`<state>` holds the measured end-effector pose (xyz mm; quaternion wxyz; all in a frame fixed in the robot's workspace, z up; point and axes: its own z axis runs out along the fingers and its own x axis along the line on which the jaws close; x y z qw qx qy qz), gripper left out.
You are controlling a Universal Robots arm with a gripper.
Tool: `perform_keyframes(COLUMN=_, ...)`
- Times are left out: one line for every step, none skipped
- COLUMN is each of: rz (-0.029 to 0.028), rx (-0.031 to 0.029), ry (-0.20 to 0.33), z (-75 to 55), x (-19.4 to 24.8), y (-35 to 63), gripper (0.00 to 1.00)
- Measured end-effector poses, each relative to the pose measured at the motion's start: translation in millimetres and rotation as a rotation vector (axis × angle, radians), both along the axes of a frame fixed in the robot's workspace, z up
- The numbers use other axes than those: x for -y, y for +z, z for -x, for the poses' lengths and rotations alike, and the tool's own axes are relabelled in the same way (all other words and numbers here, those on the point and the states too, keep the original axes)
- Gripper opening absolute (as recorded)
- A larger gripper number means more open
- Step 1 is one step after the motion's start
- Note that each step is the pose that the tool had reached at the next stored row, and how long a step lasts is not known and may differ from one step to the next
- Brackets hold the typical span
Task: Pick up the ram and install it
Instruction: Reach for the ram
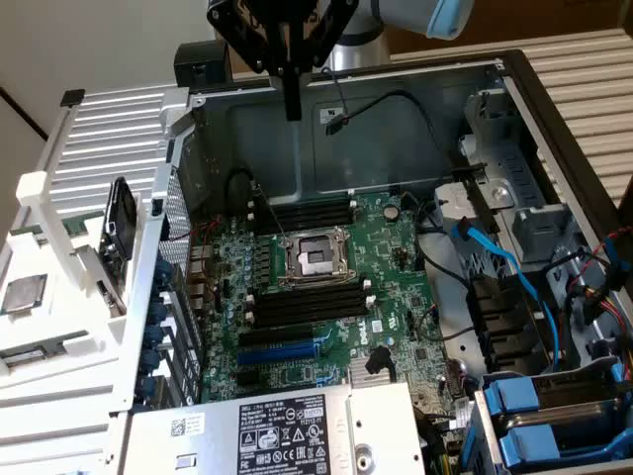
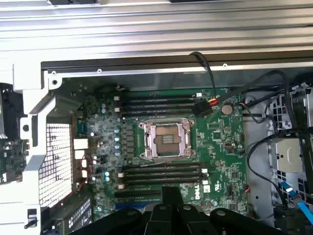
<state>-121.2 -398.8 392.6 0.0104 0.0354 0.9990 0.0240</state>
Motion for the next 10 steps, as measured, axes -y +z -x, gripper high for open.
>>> perform_keyframes(rz=0.0000, rx=0.0000, ry=0.000, z=0.0, x=0.0, y=0.0, gripper=0.11)
perform_keyframes(rz=0.0000, rx=0.0000, ry=0.000, z=0.0, x=0.0, y=0.0, gripper=0.11)
perform_keyframes(rz=0.0000, rx=0.0000, ry=0.000, z=0.0, x=0.0, y=0.0, gripper=0.11)
perform_keyframes(rz=0.0000, rx=0.0000, ry=0.000, z=0.0, x=0.0, y=0.0, gripper=0.11)
perform_keyframes(rz=0.0000, rx=0.0000, ry=0.000, z=0.0, x=0.0, y=0.0, gripper=0.11)
perform_keyframes(rz=0.0000, rx=0.0000, ry=0.000, z=0.0, x=0.0, y=0.0, gripper=0.11)
perform_keyframes(rz=0.0000, rx=0.0000, ry=0.000, z=0.0, x=0.0, y=0.0, gripper=0.11)
perform_keyframes(rz=0.0000, rx=0.0000, ry=0.000, z=0.0, x=0.0, y=0.0, gripper=0.11)
perform_keyframes(rz=0.0000, rx=0.0000, ry=0.000, z=0.0, x=0.0, y=0.0, gripper=0.11)
perform_keyframes(rz=0.0000, rx=0.0000, ry=0.000, z=0.0, x=0.0, y=0.0, gripper=0.11)
